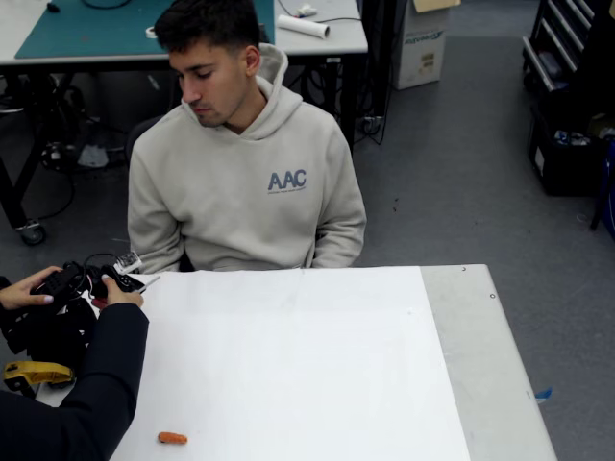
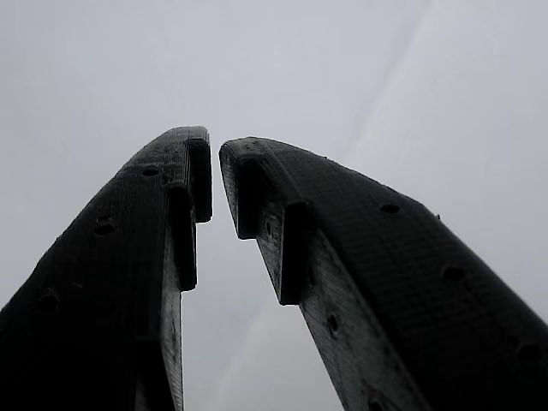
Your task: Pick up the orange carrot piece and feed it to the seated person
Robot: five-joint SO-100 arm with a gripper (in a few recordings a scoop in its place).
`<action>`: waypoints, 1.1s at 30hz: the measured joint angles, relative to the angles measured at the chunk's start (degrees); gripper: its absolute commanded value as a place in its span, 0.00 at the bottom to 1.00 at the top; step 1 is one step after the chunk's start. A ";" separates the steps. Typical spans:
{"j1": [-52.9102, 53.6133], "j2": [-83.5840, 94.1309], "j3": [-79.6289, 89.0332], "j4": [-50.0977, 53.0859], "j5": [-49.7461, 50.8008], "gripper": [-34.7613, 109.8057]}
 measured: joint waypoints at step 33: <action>0.79 0.00 0.26 0.79 0.09 0.22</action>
